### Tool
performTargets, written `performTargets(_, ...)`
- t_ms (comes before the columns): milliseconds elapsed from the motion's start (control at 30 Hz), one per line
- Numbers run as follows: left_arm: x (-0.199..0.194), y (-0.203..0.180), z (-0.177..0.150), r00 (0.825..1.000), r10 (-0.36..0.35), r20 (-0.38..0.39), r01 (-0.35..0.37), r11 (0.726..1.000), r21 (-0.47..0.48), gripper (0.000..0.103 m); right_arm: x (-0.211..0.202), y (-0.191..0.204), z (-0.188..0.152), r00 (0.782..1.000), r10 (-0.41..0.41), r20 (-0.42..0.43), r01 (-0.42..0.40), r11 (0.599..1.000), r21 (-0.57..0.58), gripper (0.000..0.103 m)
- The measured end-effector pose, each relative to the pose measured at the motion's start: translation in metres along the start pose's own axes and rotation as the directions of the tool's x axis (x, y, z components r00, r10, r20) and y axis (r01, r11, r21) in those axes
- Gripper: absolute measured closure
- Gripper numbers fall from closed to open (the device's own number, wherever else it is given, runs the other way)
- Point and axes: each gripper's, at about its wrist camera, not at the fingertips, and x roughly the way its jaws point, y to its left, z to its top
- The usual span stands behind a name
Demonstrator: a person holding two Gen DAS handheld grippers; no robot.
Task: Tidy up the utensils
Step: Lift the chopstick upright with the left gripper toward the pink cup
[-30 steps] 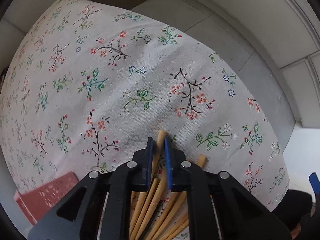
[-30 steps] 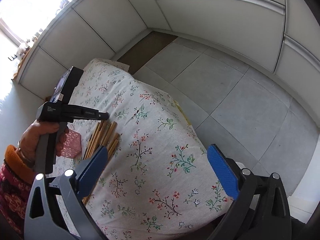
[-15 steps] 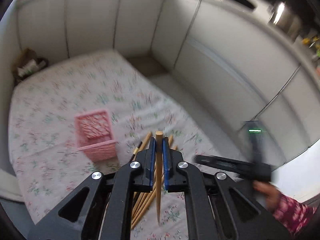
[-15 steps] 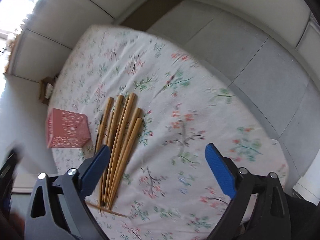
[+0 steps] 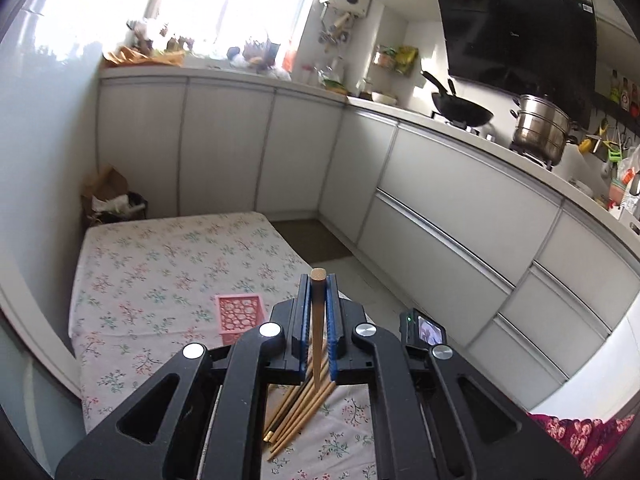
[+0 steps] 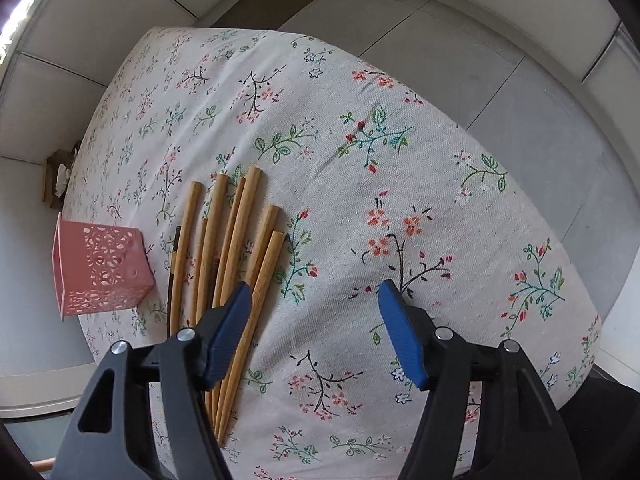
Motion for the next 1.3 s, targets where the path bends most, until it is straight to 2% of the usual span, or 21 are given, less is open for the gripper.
performTargets(233, -0.013, 0.000, -0.008, 0.994, 0.077, 0.082, -0.078, 0.997, 0.006, 0.097, 0.001, 0.005, -0.001, 1.000, -0.024, -0.011, 0.024, 1.000, -0.006, 0.038)
performTargets(467, -0.028, -0.001, -0.008, 0.970, 0.163, 0.179, -0.164, 0.986, -0.009, 0.097, 0.004, 0.006, 0.002, 0.999, -0.036, -0.010, 0.036, 0.999, 0.007, 0.038)
performTargets(900, -0.046, -0.005, -0.007, 0.949, 0.207, 0.238, -0.204, 0.978, -0.036, 0.097, -0.001, -0.006, -0.001, 1.000, -0.006, -0.017, 0.007, 0.999, 0.034, 0.038)
performTargets(1033, -0.046, -0.007, -0.008, 0.951, 0.203, 0.233, -0.202, 0.979, -0.028, 0.097, -0.003, -0.004, 0.001, 1.000, -0.010, -0.008, 0.010, 0.999, 0.041, 0.038)
performTargets(1133, -0.045, -0.008, -0.009, 0.953, 0.199, 0.229, -0.198, 0.980, -0.028, 0.097, -0.003, -0.003, 0.004, 0.998, -0.059, 0.017, 0.058, 0.997, 0.053, 0.044)
performTargets(1300, -0.046, -0.006, -0.010, 0.952, 0.199, 0.233, -0.197, 0.980, -0.034, 0.097, 0.000, -0.005, 0.007, 0.999, -0.034, -0.001, 0.034, 0.996, 0.087, 0.045)
